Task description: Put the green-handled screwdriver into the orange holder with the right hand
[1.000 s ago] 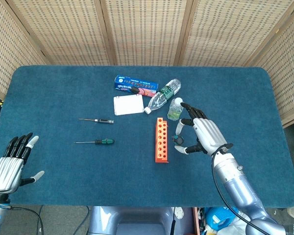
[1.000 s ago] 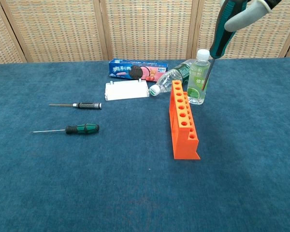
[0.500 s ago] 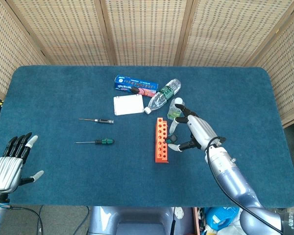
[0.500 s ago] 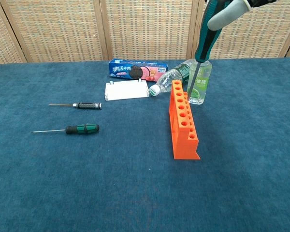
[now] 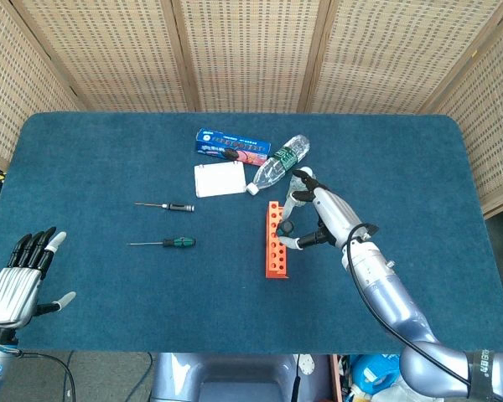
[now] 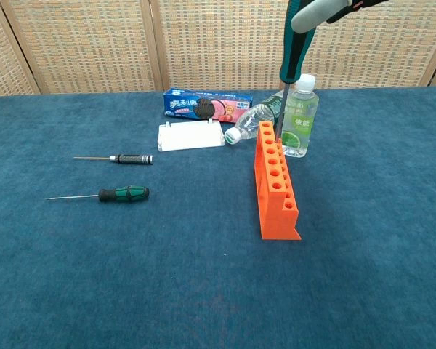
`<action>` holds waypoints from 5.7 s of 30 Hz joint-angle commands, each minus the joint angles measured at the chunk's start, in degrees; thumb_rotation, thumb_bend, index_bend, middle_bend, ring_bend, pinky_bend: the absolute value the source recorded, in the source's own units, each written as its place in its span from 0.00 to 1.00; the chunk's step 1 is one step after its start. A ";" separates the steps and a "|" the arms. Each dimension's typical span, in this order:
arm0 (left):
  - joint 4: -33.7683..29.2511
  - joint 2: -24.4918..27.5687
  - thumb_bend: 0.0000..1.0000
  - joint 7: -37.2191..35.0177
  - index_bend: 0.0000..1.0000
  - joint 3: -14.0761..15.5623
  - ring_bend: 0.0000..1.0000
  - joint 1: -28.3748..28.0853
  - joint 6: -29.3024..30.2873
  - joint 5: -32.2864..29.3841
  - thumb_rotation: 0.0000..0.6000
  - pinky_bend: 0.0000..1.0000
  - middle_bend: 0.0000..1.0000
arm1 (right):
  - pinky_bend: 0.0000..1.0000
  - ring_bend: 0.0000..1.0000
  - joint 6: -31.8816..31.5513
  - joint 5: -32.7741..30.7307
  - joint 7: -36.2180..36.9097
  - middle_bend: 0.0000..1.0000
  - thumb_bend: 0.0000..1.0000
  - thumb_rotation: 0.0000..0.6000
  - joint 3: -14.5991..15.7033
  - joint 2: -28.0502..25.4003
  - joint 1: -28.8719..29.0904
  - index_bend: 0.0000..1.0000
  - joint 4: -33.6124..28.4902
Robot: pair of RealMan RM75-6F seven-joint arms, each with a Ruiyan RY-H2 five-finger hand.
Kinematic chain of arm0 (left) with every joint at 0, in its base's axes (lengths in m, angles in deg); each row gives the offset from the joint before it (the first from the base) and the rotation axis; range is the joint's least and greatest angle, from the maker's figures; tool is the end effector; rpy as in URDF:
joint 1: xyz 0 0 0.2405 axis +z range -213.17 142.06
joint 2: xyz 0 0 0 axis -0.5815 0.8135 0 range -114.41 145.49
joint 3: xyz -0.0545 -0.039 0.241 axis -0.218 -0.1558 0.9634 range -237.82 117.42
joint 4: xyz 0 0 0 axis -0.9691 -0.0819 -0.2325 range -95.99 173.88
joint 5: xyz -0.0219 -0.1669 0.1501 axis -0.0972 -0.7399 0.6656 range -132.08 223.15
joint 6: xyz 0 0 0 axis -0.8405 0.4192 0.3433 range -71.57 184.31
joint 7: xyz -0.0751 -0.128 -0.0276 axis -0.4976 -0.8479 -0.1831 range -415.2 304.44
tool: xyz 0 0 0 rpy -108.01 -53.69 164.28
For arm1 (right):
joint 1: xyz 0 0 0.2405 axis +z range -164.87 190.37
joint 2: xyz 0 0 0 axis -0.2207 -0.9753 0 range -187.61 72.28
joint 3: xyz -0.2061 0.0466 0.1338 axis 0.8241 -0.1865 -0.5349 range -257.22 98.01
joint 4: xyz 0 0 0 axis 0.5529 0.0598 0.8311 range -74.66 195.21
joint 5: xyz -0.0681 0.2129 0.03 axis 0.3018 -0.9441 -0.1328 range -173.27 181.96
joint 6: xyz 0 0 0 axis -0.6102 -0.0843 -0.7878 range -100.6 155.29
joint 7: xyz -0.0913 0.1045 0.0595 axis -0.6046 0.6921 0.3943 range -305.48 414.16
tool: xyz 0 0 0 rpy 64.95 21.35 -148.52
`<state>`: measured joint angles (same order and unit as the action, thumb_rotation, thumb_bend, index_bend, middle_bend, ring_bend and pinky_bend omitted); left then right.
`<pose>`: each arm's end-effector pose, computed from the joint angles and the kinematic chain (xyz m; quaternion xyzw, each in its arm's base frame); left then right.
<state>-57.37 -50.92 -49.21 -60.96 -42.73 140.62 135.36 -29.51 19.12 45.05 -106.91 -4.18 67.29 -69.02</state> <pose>-0.2787 0.1896 0.1126 -0.6341 -0.3732 -0.3987 0.5475 -0.0202 -0.3275 0.1159 0.5638 -0.6274 0.4436 0.3029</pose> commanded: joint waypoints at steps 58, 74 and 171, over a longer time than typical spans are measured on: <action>1.05 -0.53 0.00 0.16 0.00 0.10 0.00 -0.28 -1.25 -1.56 1.00 0.00 0.00 | 0.00 0.00 3.42 2.31 6.06 0.00 0.19 1.00 2.91 4.74 3.56 0.67 7.71; 1.10 -0.54 0.00 0.25 0.00 0.13 0.00 -0.28 -1.21 -1.52 1.00 0.00 0.00 | 0.00 0.00 4.44 1.70 6.51 0.00 0.19 1.00 3.77 3.33 3.32 0.67 8.91; 1.21 -0.72 0.00 0.00 0.00 0.49 0.00 -0.34 -1.37 -1.23 1.00 0.00 0.00 | 0.00 0.00 6.23 19.95 15.04 0.00 0.19 1.00 6.29 4.97 -6.75 0.29 10.71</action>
<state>-56.16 -51.65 -49.20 -60.47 -43.08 139.25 134.13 -21.36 36.48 59.93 -100.71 2.72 62.74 -56.22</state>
